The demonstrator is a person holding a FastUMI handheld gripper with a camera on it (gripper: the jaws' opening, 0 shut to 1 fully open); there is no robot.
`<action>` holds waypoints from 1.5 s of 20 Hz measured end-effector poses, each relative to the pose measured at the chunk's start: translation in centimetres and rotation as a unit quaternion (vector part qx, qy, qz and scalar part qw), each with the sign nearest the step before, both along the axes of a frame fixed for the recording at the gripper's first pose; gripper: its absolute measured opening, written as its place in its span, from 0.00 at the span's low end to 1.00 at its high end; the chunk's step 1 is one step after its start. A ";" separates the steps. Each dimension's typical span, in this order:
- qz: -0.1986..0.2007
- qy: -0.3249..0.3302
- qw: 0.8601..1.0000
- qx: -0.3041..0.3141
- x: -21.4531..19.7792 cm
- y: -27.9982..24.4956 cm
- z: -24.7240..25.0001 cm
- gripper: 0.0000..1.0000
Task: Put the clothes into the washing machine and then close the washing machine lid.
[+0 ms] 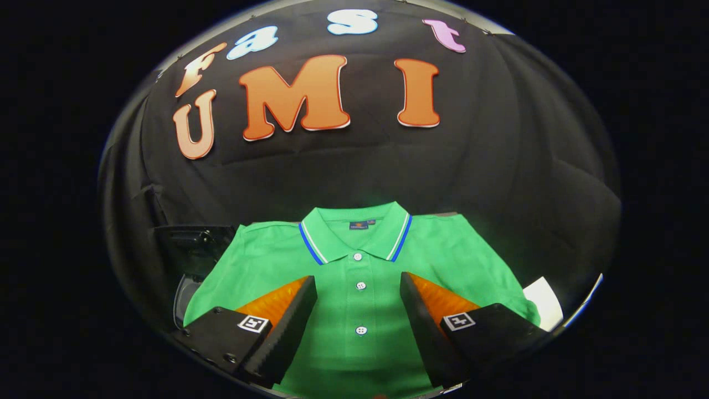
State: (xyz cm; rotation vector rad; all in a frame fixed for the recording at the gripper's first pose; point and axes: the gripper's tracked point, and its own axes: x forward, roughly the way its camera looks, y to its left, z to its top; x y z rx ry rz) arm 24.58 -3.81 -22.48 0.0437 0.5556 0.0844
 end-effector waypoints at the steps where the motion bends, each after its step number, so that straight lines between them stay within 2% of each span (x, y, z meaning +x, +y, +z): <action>1: 0.002 0.013 1.000 0.000 0.0 -0.1 -0.8 0.98; 7: -0.007 0.037 0.999 -0.039 0.0 0.1 -1.3 0.99; 12: 0.001 0.050 0.998 -0.034 0.1 0.5 -1.3 0.97; 14: 0.010 0.061 0.997 -0.035 0.0 1.0 -1.3 0.88; 15: 0.021 0.068 0.997 -0.038 -0.1 1.2 -1.4 0.75; 18: 0.031 0.091 0.994 -0.043 -0.2 1.2 -1.1 0.57; 22: 0.038 0.128 0.990 -0.039 -0.3 1.2 -1.0 0.57; 29: 0.033 0.116 0.992 -0.043 -0.1 1.1 -0.7 0.57; 30: 0.026 0.111 0.992 -0.046 -0.1 1.0 -0.8 0.44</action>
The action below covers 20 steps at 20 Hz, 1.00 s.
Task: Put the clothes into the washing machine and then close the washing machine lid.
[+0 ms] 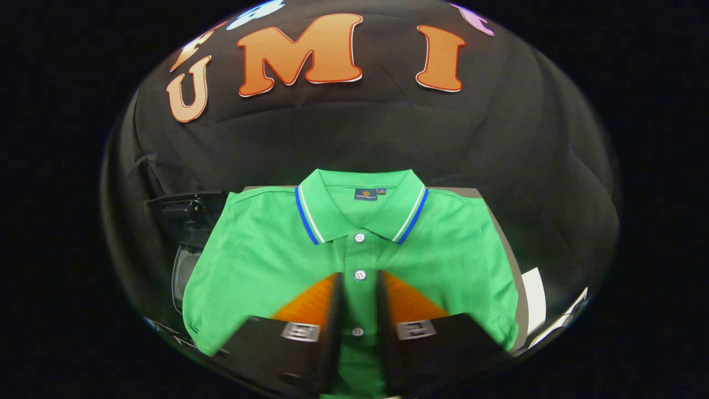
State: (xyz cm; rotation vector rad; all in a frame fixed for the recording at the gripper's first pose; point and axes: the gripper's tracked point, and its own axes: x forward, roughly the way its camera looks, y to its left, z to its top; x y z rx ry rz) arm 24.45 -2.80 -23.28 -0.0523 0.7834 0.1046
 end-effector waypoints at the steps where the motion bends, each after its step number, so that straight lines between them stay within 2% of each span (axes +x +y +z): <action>1: 0.002 -0.010 1.000 -0.007 0.3 0.1 0.1 0.32; 2: 0.010 -0.006 1.000 -0.016 0.1 0.1 -0.1 0.20; 4: -0.002 0.002 1.000 -0.007 0.3 0.4 0.0 0.20; 5: -0.005 -0.004 1.000 0.001 0.1 0.2 0.2 0.10; 7: -0.002 -0.024 1.000 0.009 0.4 0.1 0.5 0.10; 9: -0.023 -0.053 0.998 0.024 -0.2 0.3 1.4 0.10; 13: -0.059 -0.120 0.989 0.056 -0.4 2.1 7.5 0.10; 20: -0.057 -0.195 0.977 0.067 -5.4 9.4 16.8 0.09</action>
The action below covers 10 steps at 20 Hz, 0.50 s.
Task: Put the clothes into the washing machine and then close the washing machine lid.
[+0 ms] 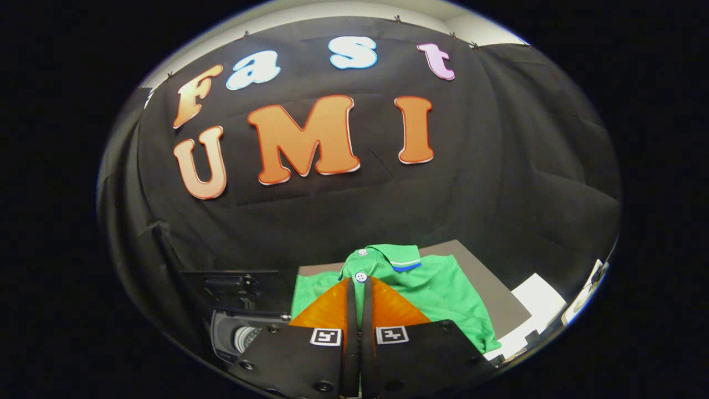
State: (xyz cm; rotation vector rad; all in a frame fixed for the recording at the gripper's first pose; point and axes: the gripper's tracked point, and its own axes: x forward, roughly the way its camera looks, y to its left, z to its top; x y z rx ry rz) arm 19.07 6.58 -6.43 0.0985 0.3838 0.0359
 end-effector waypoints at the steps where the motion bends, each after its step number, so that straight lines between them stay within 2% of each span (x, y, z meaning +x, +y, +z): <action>1: 0.005 -0.009 1.000 0.003 -0.5 1.4 1.1 0.09; 7: 0.045 -0.041 0.998 0.032 -2.8 8.8 5.6 0.09; 10: 0.071 -0.043 0.995 0.057 -2.9 12.1 6.4 0.09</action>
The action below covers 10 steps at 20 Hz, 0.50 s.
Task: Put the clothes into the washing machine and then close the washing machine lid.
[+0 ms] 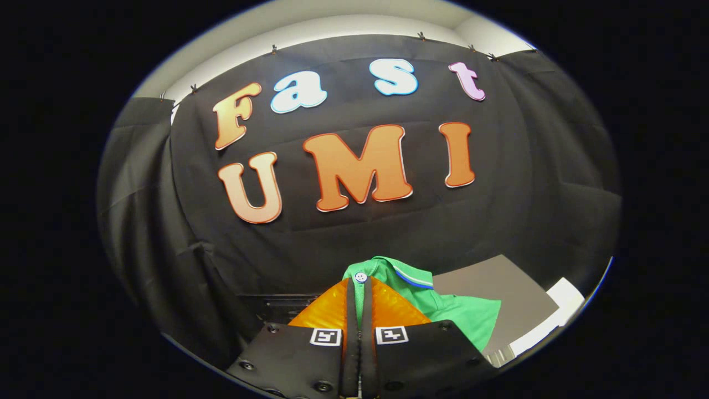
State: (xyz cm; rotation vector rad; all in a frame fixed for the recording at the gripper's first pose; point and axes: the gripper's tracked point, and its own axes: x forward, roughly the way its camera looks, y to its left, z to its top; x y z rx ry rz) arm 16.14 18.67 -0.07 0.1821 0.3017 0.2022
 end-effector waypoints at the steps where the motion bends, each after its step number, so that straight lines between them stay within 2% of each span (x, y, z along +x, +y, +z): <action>1: 0.011 -0.001 1.000 0.007 0.1 1.2 0.1 0.09; 10: 0.070 -0.038 0.997 0.015 -0.1 7.5 1.6 0.09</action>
